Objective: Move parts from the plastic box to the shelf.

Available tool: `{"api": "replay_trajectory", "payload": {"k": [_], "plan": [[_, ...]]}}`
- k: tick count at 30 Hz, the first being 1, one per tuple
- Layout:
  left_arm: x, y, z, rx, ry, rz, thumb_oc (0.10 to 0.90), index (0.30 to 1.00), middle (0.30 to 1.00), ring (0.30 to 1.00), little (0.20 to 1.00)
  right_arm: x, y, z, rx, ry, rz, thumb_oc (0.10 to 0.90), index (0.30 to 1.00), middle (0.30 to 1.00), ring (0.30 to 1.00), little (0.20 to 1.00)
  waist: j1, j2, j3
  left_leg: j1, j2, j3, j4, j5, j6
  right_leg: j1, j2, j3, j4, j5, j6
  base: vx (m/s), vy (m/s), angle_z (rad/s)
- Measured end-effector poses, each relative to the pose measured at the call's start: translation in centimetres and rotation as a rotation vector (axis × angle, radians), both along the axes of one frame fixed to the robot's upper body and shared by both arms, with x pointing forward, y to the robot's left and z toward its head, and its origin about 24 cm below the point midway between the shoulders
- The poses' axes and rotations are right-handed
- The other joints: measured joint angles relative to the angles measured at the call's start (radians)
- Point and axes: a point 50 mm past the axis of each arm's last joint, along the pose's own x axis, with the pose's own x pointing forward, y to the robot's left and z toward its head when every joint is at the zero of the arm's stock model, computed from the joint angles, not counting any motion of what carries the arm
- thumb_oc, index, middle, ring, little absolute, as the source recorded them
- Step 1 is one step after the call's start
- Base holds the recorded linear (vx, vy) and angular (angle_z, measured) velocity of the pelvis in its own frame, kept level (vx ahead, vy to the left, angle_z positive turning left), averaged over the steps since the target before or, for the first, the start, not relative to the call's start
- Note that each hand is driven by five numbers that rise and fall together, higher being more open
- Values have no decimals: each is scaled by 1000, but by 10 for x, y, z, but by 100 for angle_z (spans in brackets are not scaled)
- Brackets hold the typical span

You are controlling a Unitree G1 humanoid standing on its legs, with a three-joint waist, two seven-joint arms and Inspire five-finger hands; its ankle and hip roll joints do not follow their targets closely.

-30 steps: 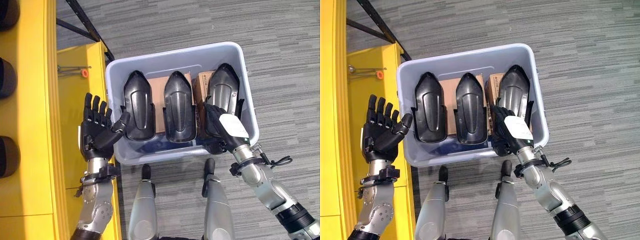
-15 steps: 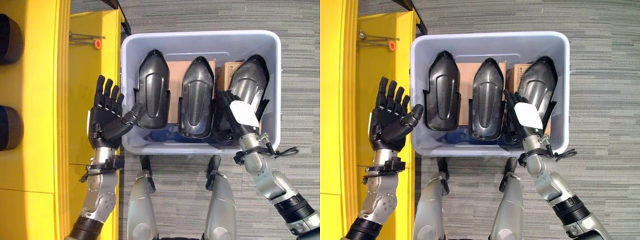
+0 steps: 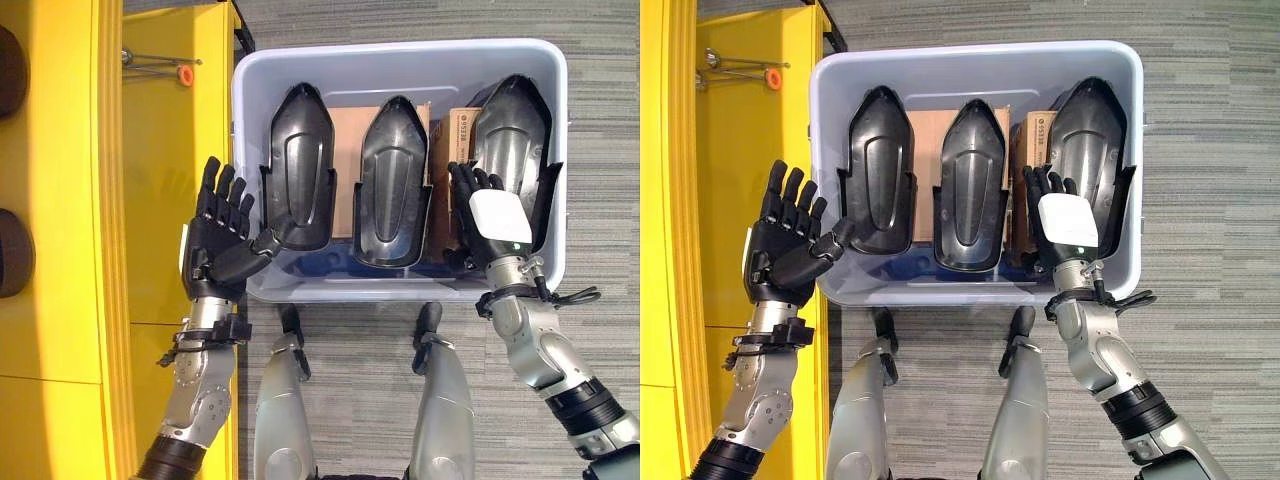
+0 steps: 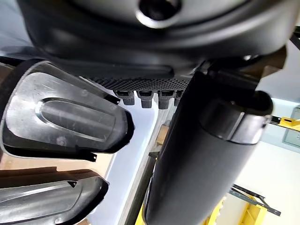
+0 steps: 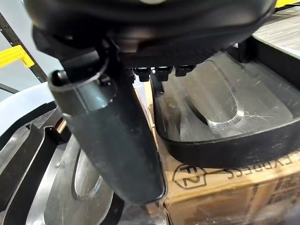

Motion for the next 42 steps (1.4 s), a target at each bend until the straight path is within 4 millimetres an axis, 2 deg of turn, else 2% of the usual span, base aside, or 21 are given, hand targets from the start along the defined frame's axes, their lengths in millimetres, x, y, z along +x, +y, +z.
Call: {"api": "replay_trajectory", "payload": {"k": [6,13,17,21,27,31,42], "plan": [[-2,0,0,7,-3,-13,900,1000,1000,1000,1000,-2,1,-3,10,-23,-18,900,1000,1000,1000,1000,0,0,0,1,0,7,0,0,0,-4,1,6,0,0,0,-4,3,-2],[-2,3,1,18,-8,-19,900,1000,1000,1000,1000,-5,-3,-6,12,-135,-10,900,1000,1000,1000,1000,0,0,0,3,0,8,0,0,0,-4,1,7,1,1,0,0,0,0],[0,3,2,21,1,-26,900,1000,1000,1000,1000,-5,-6,7,32,-248,-5,900,1000,1000,1000,1000,-1,1,0,4,0,8,1,0,0,-4,1,8,1,2,-1,0,0,0],[1,2,0,25,19,-36,900,1000,1000,1000,1000,-8,-11,30,66,-440,-1,900,1000,1000,1000,1000,0,2,0,8,0,12,9,3,-6,-2,2,14,4,3,0,0,0,0],[0,2,-1,22,30,-30,900,1000,1000,1000,1000,-16,-14,53,92,-625,30,900,1000,1000,1000,1000,-2,10,0,32,0,25,9,-1,1,10,4,28,4,7,-1,7,22,-5],[0,2,-1,23,37,-36,900,1000,1000,1000,1000,-19,-11,57,89,-645,73,900,1000,1000,1000,1000,-3,18,0,36,1,27,5,-1,1,10,6,31,-2,8,-2,-1,4,-1],[-3,1,1,16,30,-44,900,1000,1000,1000,1000,-22,-6,51,102,-555,130,900,1000,1000,1000,1000,-4,19,0,39,1,45,-21,11,-7,9,11,33,-33,26,1,-11,0,-2]]}}
